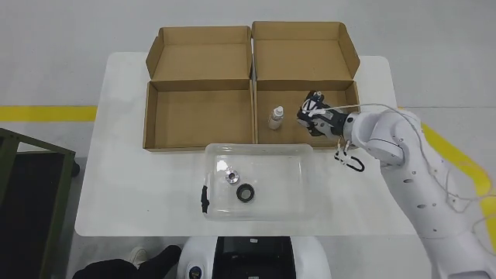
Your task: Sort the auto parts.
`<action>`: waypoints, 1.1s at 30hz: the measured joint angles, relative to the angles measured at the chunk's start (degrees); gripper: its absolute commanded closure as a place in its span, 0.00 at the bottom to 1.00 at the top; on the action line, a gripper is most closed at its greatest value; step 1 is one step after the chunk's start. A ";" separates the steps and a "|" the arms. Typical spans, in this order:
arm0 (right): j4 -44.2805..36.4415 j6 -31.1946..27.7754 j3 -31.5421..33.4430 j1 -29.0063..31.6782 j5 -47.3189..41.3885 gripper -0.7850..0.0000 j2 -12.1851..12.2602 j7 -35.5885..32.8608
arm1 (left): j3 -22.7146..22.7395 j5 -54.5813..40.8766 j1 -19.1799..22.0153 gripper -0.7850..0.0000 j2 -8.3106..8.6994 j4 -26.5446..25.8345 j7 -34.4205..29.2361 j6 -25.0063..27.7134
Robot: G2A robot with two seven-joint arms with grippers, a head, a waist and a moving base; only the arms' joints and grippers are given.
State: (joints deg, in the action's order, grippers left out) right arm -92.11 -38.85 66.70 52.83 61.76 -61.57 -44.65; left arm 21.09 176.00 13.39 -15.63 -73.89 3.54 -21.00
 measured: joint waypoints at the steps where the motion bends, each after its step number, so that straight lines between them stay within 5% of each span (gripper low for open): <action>1: 0.69 0.29 -0.53 -0.58 0.01 1.00 -0.10 -0.35 | 0.00 0.00 0.00 0.00 0.00 0.00 0.00 0.00; 14: 9.80 2.11 -8.47 -7.12 0.66 1.00 -1.86 -2.63 | 0.00 0.00 0.00 0.00 0.00 0.00 0.00 0.00; 20: 12.90 2.86 -11.20 -9.49 0.96 0.90 -2.70 -2.56 | 0.00 0.00 0.00 0.00 0.00 0.00 0.00 0.00; 25: 14.58 3.13 -12.66 -10.84 1.07 0.63 -3.20 -2.35 | 0.00 0.00 0.00 0.00 0.00 0.00 0.00 0.00; 33: 11.66 3.56 -11.76 -10.30 1.50 0.56 -2.93 -2.31 | 0.00 0.00 0.00 0.00 0.00 0.00 0.00 0.00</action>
State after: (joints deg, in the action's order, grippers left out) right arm -80.45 -35.30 54.93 42.53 63.26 -64.49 -46.96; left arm 21.09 176.00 13.39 -15.63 -73.89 3.54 -21.00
